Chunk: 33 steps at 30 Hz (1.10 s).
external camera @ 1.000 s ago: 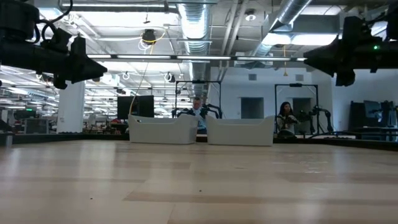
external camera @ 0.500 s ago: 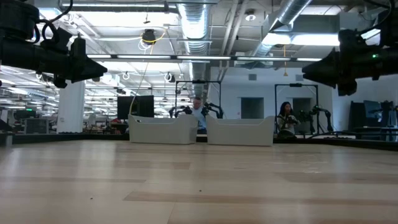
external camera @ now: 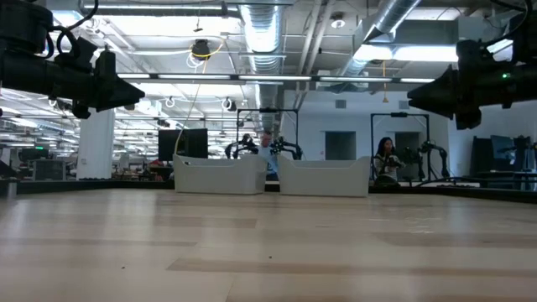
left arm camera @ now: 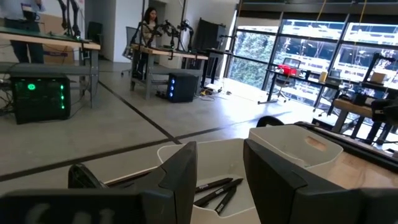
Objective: Sort pens & pencils
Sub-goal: Return to Home Position
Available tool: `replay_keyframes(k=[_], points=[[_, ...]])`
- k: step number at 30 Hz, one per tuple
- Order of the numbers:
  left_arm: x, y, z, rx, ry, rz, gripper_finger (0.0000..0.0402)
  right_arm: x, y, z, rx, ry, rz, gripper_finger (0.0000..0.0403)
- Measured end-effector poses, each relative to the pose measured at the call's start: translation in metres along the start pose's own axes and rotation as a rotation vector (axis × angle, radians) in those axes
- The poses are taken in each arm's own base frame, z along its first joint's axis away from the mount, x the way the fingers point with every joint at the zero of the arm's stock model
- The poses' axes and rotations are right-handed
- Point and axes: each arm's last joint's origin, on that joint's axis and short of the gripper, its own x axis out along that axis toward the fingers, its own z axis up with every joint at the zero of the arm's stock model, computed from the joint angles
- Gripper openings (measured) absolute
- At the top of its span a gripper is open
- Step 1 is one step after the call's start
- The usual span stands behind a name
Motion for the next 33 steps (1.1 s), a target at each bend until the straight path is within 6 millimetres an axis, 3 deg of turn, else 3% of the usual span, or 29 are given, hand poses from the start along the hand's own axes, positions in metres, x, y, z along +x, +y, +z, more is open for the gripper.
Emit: replay_keyframes(k=[19, 33], points=[[0.0, -0.0001, -0.0002, -0.001, 0.001, -0.001, 0.0122, 0.0, 0.0, 0.0, 0.0, 0.0, 0.0, 0.0137], [-0.0016, -0.0096, -0.002, -0.006, 0.021, -0.101, 0.0122, 0.0, 0.0001, 0.0002, 0.0, 0.0, 0.001, 0.0137]])
